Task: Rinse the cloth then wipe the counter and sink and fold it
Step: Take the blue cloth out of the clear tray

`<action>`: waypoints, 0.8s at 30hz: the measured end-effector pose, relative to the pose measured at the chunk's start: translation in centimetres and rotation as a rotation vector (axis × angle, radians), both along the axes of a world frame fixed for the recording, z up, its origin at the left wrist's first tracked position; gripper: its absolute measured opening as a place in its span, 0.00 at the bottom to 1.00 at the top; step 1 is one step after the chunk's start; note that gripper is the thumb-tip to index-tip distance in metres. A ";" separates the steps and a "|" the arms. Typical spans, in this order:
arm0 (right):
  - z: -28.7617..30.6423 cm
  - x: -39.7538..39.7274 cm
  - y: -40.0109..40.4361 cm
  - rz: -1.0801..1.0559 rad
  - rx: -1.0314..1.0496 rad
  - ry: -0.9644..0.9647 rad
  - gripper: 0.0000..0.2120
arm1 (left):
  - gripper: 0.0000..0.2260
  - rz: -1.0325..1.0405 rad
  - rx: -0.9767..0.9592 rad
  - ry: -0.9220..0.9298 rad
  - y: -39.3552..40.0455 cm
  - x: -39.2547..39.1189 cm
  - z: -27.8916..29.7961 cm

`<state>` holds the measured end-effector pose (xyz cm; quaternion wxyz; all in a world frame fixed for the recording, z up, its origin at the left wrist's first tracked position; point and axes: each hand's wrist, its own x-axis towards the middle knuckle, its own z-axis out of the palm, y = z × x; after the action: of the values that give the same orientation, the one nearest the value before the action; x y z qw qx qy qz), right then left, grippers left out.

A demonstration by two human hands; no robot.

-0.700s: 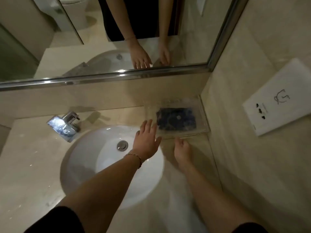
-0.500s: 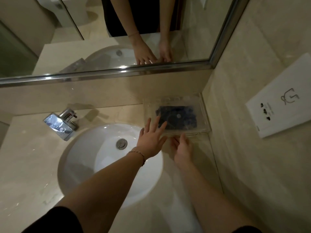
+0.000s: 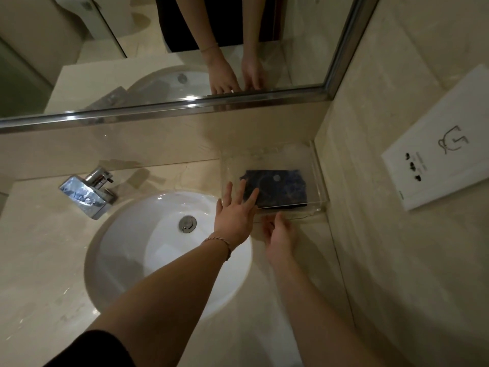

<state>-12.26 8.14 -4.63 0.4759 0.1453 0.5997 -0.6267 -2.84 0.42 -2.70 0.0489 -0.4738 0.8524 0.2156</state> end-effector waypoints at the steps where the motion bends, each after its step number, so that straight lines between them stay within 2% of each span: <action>1: 0.1 0.3 0.4 -0.003 0.024 0.038 0.07 | 0.23 0.000 -0.001 0.002 0.0 0.0 0.0; 6: 0.2 1.0 2.0 -0.084 0.040 0.089 0.11 | 0.22 0.013 0.012 0.023 0.0 0.1 -0.1; 15: -0.1 1.8 5.8 -0.096 0.110 0.162 0.10 | 0.22 0.037 0.014 0.053 0.3 0.0 0.2; 24: 0.4 2.8 6.8 -0.174 0.110 0.080 0.12 | 0.23 0.028 0.022 0.046 0.2 0.0 0.5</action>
<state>-9.43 14.96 -4.21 0.3865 0.1976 0.6368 -0.6372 -2.82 0.65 -2.23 0.0311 -0.4802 0.8441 0.2365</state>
